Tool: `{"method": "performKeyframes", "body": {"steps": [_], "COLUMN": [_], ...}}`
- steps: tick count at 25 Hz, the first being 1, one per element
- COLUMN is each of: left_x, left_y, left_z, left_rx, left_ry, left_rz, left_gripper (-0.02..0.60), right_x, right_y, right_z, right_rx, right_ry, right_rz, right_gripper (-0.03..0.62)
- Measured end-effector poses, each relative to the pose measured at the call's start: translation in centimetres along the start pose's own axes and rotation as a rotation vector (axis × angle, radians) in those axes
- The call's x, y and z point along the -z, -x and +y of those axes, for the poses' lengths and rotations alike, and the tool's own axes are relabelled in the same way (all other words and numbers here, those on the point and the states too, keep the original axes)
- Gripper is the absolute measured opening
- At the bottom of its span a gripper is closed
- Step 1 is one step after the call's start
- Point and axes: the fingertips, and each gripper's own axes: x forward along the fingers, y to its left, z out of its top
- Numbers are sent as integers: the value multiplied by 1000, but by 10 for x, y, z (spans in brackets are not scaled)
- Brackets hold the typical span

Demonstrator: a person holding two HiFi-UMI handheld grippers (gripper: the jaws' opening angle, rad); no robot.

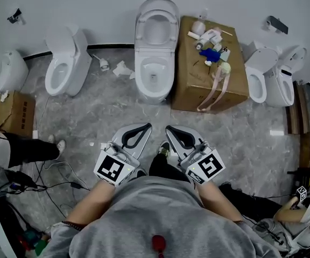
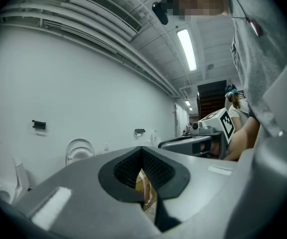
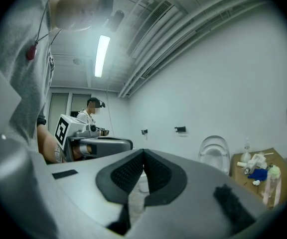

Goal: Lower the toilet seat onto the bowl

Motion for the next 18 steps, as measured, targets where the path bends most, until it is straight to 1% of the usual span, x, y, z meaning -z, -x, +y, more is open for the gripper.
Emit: {"method": "performKeyframes", "body": {"steps": [1,4,5,7,9,13,18], "left_x": [0,-4,-6,-10,-13,-17,-18], "left_y": [-8,-34,-44,-64,-82,-110,-138], "left_z": [7,31,35,41,49,67,89], "left_rx": [-4,-13,-16,-22,-31,-55,-86], "left_ry": [2,-37,-35,3,19,-37,-35], "left_rz": [2,-18,-16,10,28,3,6], "left_gripper": [3,3,3,3,3,3,3], "right_x": [0,-1,-1,-4,-8,-11,-11], "right_y": [-5,-20,-23,-28,-33,-43,-53], "right_z": [-9,-40,-52,-73,-93,-125,-161], "right_rx": [-8,-38,-45,-53,-62,-86,-94], "right_ry": [0,-9,-20,-35,-30,-12,-7], "right_rz": [3,13,15,14,12,13,15], "right_gripper": [5,5,5,5,5,5,5]}}
